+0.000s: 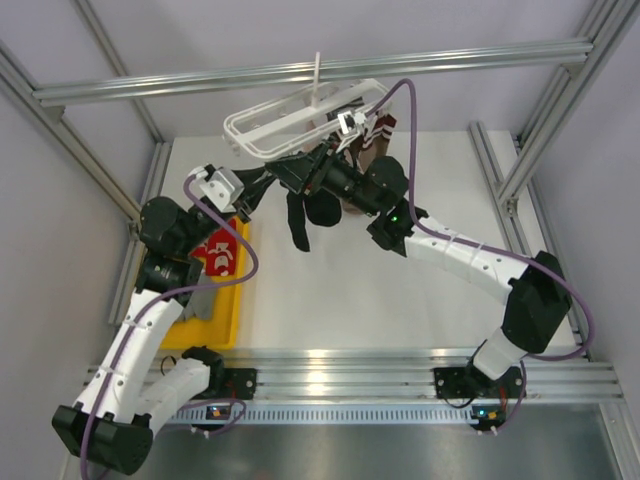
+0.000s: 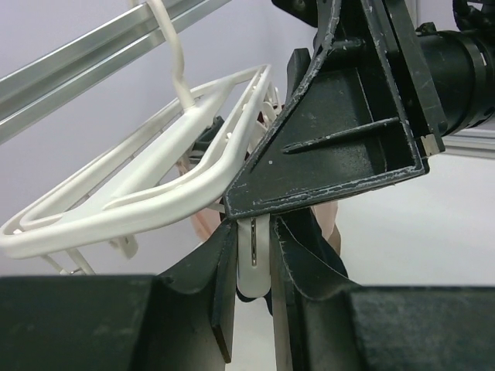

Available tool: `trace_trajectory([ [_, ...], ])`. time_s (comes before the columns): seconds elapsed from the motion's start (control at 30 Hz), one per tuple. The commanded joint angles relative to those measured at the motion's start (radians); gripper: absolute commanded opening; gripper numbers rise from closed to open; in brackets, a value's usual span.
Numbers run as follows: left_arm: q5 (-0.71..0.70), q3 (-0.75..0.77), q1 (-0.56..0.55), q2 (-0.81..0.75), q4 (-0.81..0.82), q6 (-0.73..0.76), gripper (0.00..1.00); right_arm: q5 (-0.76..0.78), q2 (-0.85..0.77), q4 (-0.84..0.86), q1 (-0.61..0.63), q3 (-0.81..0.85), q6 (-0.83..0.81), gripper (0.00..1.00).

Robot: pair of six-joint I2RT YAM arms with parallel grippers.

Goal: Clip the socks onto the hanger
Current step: Open the clamp at the hanger, then pick up the sock from the bin.

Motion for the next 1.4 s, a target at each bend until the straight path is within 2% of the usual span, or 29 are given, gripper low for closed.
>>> trace_trajectory([
  [0.0, 0.078, 0.035, -0.005, 0.003, -0.033, 0.038, 0.07, 0.017, 0.008, 0.031, -0.003, 0.059, 0.001, 0.40],
  [0.03, 0.078, 0.035, -0.006, 0.004, -0.037, 0.038, 0.07, 0.018, 0.008, 0.026, -0.003, 0.059, 0.001, 0.38],
  [0.07, 0.082, 0.038, -0.006, 0.004, -0.042, 0.042, 0.06, 0.018, 0.006, 0.026, -0.002, 0.061, -0.001, 0.31],
  [0.1, 0.076, 0.038, -0.006, 0.004, -0.045, 0.042, 0.07, 0.014, 0.009, 0.028, -0.003, 0.061, -0.007, 0.21],
  [0.13, 0.073, 0.038, -0.006, 0.004, -0.045, 0.035, 0.07, 0.014, 0.008, 0.028, -0.002, 0.061, -0.016, 0.05],
  [0.17, 0.065, 0.040, -0.006, 0.006, -0.045, 0.023, 0.10, 0.017, 0.008, 0.026, -0.002, 0.060, -0.014, 0.00],
  [0.27, -0.028, 0.050, -0.006, 0.004, -0.051, -0.076, 0.20, 0.011, 0.003, 0.026, -0.006, 0.053, -0.021, 0.00],
  [0.3, -0.052, 0.055, -0.006, 0.006, -0.062, -0.110, 0.30, -0.003, 0.003, 0.029, -0.008, 0.052, -0.022, 0.00],
  [0.43, -0.255, 0.083, -0.005, -0.010, -0.155, -0.331, 0.59, -0.037, 0.005, 0.037, -0.025, 0.053, -0.016, 0.00],
  [0.57, -0.347, 0.049, 0.004, -0.092, -0.270, -0.438, 0.61, -0.066, 0.012, 0.028, -0.042, 0.085, 0.010, 0.00],
  [0.77, -0.456, 0.110, 0.171, -0.093, -0.540, -0.547, 0.61, -0.097, 0.017, -0.010, -0.052, 0.112, 0.051, 0.00],
  [0.93, -0.505, 0.170, 0.231, -0.051, -0.831, -0.509, 0.62, -0.075, 0.000, -0.050, -0.054, 0.101, 0.033, 0.00],
  [1.03, -0.524, 0.193, 0.260, -0.019, -0.934, -0.440, 0.65, -0.075, -0.007, -0.078, -0.062, 0.101, 0.018, 0.00],
  [1.1, -0.510, 0.198, 0.273, -0.007, -0.965, -0.408, 0.67, -0.071, -0.012, -0.095, -0.063, 0.102, -0.001, 0.00],
  [1.23, -0.443, 0.199, 0.383, 0.055, -1.019, -0.348, 0.67, -0.071, -0.021, -0.113, -0.072, 0.087, -0.028, 0.00],
  [1.33, -0.308, 0.185, 0.506, 0.130, -1.037, -0.288, 0.65, -0.071, -0.027, -0.115, -0.077, 0.075, -0.033, 0.00],
  [1.37, -0.210, 0.178, 0.536, 0.174, -1.042, -0.226, 0.63, -0.074, -0.030, -0.115, -0.077, 0.072, -0.036, 0.00],
])
